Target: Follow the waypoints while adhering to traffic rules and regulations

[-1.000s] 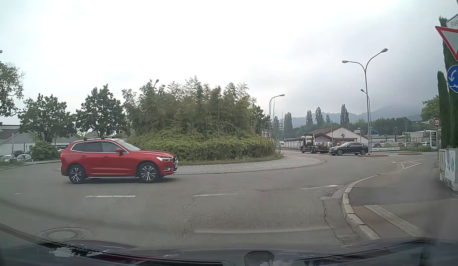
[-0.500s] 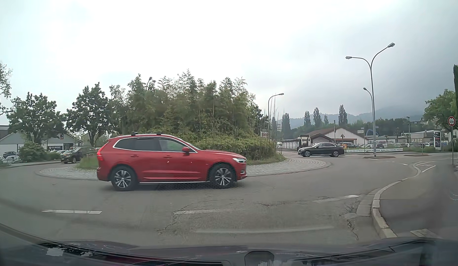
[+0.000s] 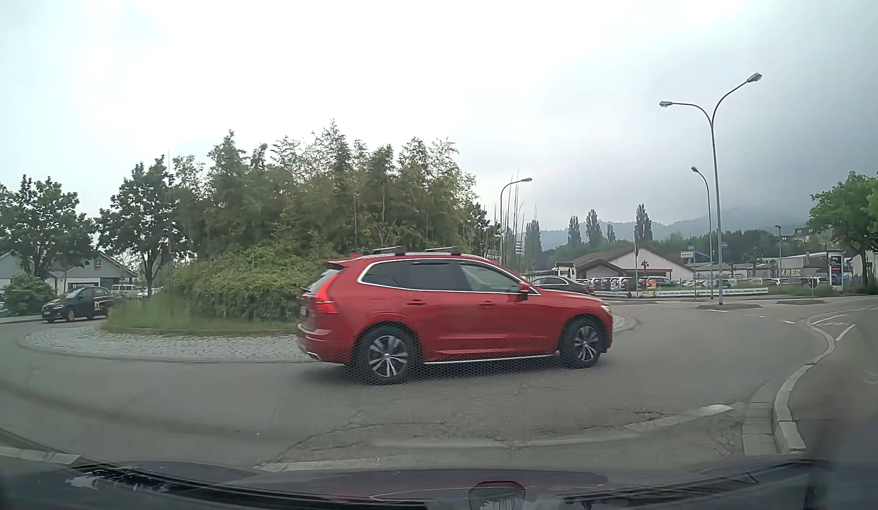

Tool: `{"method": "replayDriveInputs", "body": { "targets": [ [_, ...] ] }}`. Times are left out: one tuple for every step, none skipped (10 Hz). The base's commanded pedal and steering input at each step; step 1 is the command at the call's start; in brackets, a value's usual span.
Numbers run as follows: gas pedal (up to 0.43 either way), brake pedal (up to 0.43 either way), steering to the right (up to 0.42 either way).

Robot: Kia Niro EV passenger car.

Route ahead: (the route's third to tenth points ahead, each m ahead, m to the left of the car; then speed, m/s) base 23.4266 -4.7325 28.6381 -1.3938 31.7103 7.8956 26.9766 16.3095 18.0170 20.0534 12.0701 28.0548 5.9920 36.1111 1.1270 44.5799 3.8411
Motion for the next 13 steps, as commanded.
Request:
{"method": "replayDriveInputs", "body": {
  "targets": [
    [0.047, 0.0, 0.14],
    [0.047, 0.0, 0.159],
    [0.047, 0.0, 0.181],
    [0.047, 0.0, 0.207],
    [0.047, 0.0, 0.228],
    [0.047, 0.0, 0.252],
    [0.047, 0.0, 0.273],
    [0.047, 0.0, 0.29],
    [0.047, 0.0, 0.313],
    [0.047, 0.0, 0.331],
    [0.047, 0.0, 0.34],
    [0.047, 0.0, 0.344],
    [0.047, 0.0, 0.343]
  ]
}}
